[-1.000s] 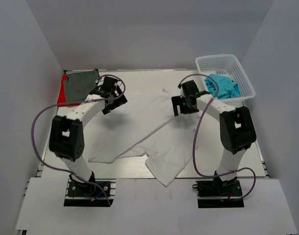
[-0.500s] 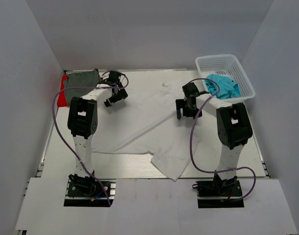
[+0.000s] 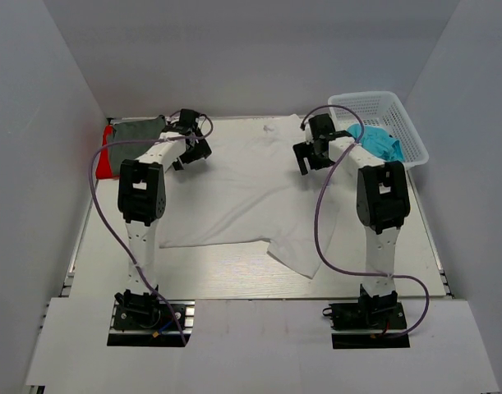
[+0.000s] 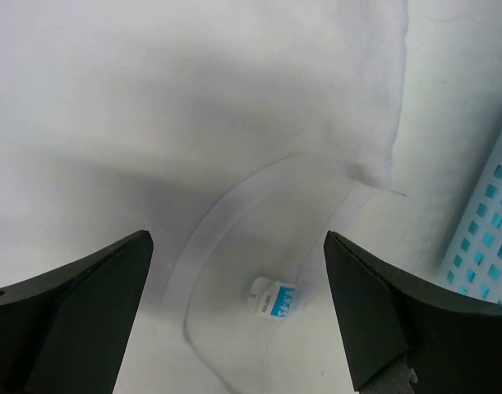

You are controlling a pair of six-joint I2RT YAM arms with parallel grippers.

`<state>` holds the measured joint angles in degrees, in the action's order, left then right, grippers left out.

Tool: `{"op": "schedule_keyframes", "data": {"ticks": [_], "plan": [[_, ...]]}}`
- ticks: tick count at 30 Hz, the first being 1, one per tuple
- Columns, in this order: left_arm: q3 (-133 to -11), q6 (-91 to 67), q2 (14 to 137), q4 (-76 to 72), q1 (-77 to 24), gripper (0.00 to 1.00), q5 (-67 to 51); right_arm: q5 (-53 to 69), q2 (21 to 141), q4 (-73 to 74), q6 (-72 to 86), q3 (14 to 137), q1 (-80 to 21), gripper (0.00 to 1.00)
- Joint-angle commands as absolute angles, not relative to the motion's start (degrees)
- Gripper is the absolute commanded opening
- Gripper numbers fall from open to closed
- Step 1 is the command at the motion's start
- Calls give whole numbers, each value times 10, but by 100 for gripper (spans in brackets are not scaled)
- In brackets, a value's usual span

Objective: Fold and stack the t-shirts
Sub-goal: Flatten out the tshirt, then grap the side of the flattened tshirt closest away from the robot with both arms

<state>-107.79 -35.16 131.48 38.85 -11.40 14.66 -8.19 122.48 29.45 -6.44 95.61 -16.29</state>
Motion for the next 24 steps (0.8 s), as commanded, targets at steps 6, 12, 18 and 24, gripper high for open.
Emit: {"op": "schedule_keyframes", "data": {"ticks": [6, 12, 18, 24], "plan": [[-837, -404, 1025, 434, -124, 100, 196, -47, 1023, 244, -68, 785, -226, 90], [-533, -548, 778, 438, -115, 100, 193, -17, 876, 145, 61, 621, -244, 90], [-370, -629, 596, 500, -110, 100, 242, 10, 790, 127, 106, 530, -258, 90], [-326, -636, 584, 467, -110, 95, 237, -29, 773, 168, 117, 497, -276, 90]]}}
